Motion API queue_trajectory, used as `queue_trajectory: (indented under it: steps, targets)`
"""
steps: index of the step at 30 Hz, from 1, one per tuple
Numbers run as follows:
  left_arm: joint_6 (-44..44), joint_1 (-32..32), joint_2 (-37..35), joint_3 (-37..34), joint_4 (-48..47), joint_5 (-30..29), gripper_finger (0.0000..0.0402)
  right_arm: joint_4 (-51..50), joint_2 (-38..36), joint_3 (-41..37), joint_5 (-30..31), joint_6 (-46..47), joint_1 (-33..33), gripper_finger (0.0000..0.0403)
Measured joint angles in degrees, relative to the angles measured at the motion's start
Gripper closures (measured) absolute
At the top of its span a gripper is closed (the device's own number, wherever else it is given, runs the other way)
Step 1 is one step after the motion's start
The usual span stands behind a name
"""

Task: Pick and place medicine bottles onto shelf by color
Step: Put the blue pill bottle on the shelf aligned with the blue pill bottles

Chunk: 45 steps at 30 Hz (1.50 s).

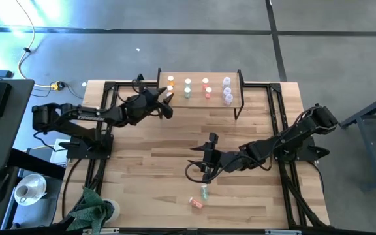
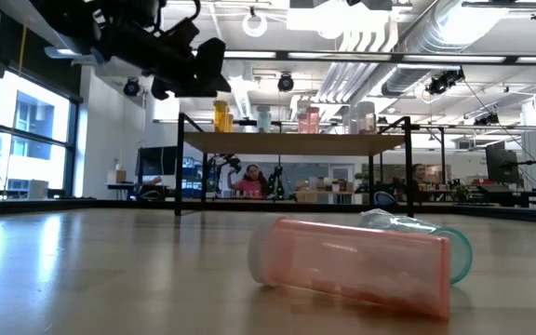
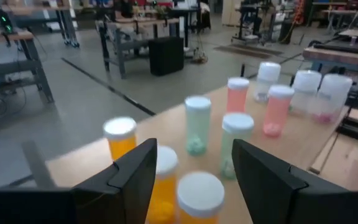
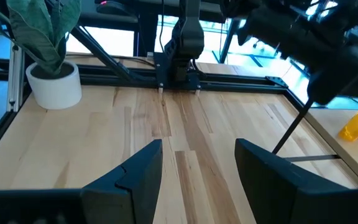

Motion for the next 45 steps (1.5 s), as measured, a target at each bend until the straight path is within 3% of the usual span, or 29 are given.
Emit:
queue_trajectory:
  steps: [8,18,23,30,37,45]
  targets:
    - [0.23,-0.89,-8.69,0.02,-4.31,2.46,0.0201,-1.89,0.02,-0.02,-0.02,1.79,0.00,0.0210]
    - [0.23,-5.38,-23.04,0.07,-22.73,7.52,0.0202,-4.83,0.02,-0.02,-0.47,10.95,-0.02,0.0210]
    - [-1.95,-8.65,-26.20,0.07,-31.78,10.73,0.0202,-4.97,0.02,-0.02,-0.58,12.15,-0.02,0.0210]
    - [-4.80,-14.33,-23.10,0.04,-35.95,12.89,0.0202,-4.72,0.02,0.04,-0.65,12.19,0.02,0.0210]
    - [-4.75,-20.32,-13.91,0.04,-28.22,12.44,0.0202,-6.89,0.04,1.76,-0.84,13.40,1.72,0.0210]
    - [-4.22,-23.47,-5.79,0.02,-24.16,16.93,0.0202,-10.75,0.04,2.32,-3.88,23.62,4.33,0.0210]
